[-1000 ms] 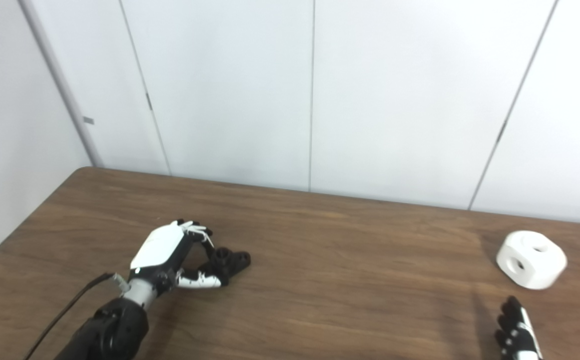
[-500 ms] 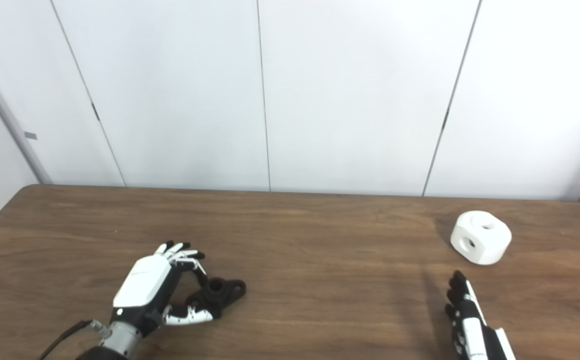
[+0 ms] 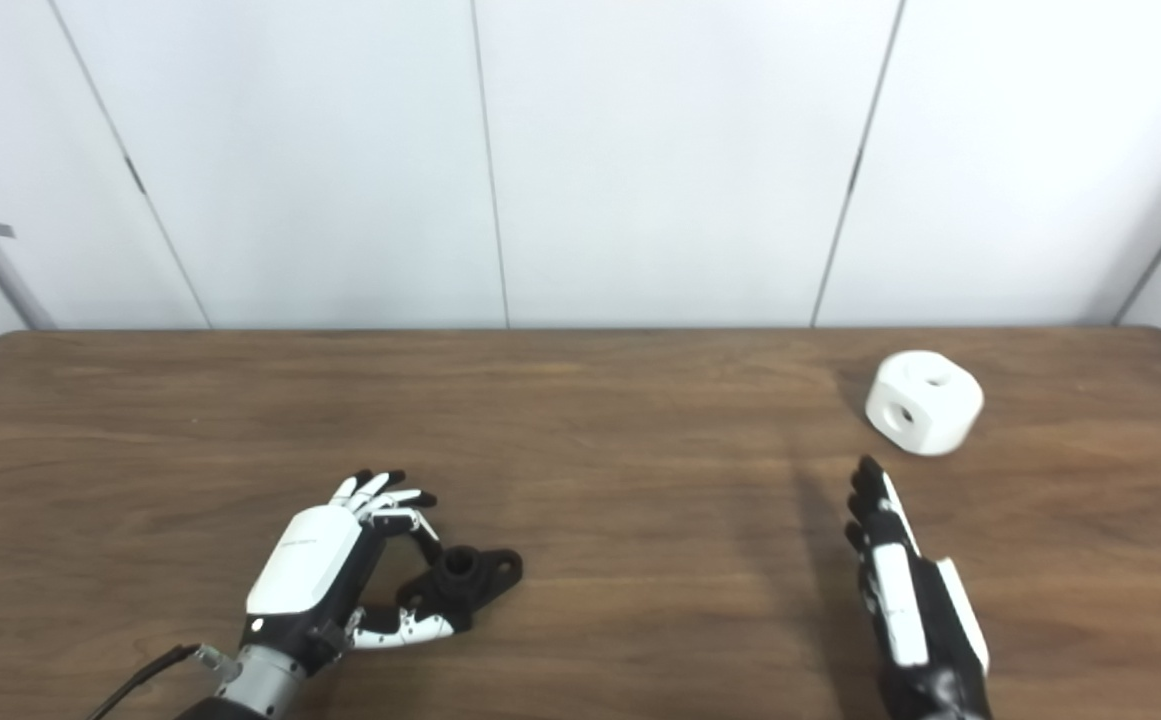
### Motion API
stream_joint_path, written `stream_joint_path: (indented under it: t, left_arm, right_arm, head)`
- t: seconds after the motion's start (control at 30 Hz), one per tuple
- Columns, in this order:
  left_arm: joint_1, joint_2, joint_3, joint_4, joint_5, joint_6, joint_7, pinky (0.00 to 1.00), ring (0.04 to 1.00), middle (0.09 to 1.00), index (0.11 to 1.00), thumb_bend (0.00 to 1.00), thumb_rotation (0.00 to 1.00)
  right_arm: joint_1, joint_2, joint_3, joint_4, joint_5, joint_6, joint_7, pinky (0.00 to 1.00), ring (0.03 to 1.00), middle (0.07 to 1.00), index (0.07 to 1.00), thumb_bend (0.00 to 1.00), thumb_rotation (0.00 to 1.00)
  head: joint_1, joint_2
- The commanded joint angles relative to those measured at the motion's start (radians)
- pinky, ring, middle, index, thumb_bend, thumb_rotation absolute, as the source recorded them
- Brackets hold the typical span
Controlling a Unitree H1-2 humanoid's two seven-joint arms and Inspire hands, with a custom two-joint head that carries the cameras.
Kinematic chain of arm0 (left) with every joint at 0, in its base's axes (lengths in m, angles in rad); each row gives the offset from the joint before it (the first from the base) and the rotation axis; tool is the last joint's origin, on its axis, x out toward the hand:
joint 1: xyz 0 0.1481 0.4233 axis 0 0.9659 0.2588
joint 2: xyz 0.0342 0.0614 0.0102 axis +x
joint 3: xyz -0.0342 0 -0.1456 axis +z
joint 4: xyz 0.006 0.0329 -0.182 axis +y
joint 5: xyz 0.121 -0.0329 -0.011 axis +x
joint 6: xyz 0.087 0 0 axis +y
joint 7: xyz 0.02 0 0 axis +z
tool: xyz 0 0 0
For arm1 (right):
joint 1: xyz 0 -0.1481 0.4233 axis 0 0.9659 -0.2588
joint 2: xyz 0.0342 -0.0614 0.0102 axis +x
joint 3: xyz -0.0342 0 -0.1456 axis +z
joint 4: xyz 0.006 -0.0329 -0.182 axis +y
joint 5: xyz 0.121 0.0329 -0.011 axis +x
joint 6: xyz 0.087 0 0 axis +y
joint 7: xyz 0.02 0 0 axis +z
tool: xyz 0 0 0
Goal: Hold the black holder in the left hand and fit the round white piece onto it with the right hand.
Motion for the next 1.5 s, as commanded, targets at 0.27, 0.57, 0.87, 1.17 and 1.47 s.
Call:
stream_joint_path:
  t: [0.27, 0.57, 0.87, 1.17, 1.47]
  left_arm:
    - [0.044, -0.035, -0.053, -0.044, 0.03, -0.045, -0.015, 1.0, 0.937, 0.808, 0.483, 0.52, 0.05]
    - [0.079, -0.053, -0.079, -0.048, 0.051, -0.053, -0.027, 1.0, 0.934, 0.81, 0.484, 0.52, 0.05]
    - [0.089, -0.064, -0.099, -0.037, 0.054, -0.064, -0.022, 1.0, 0.937, 0.812, 0.484, 0.52, 0.05]
    - [0.086, -0.063, -0.091, -0.022, 0.057, -0.072, -0.006, 1.0, 0.933, 0.81, 0.484, 0.52, 0.05]
    - [0.089, -0.049, -0.064, -0.018, 0.041, -0.092, -0.004, 1.0, 0.93, 0.807, 0.484, 0.52, 0.05]
  right_arm:
    - [-0.031, 0.017, 0.001, -0.092, -0.017, 0.04, -0.015, 1.0, 1.0, 1.0, 1.0, 0.63, 1.0]
    - [-0.034, 0.006, -0.021, -0.118, 0.005, 0.064, -0.012, 1.0, 1.0, 1.0, 1.0, 0.62, 1.0]
    - [-0.041, -0.011, -0.044, -0.124, 0.004, 0.084, -0.012, 1.0, 1.0, 1.0, 0.998, 0.63, 1.0]
    - [-0.127, -0.058, -0.062, -0.14, -0.276, 0.168, -0.097, 0.46, 0.523, 0.595, 0.856, 0.71, 0.7]
    - [-0.237, -0.151, -0.094, -0.135, -0.441, 0.254, -0.098, 0.98, 0.961, 0.93, 0.773, 0.78, 0.43]
  head:
    - [-0.029, 0.051]
    - [-0.039, 0.077]
    - [-0.046, 0.081]
    - [-0.084, 0.069]
    - [-0.184, 0.041]
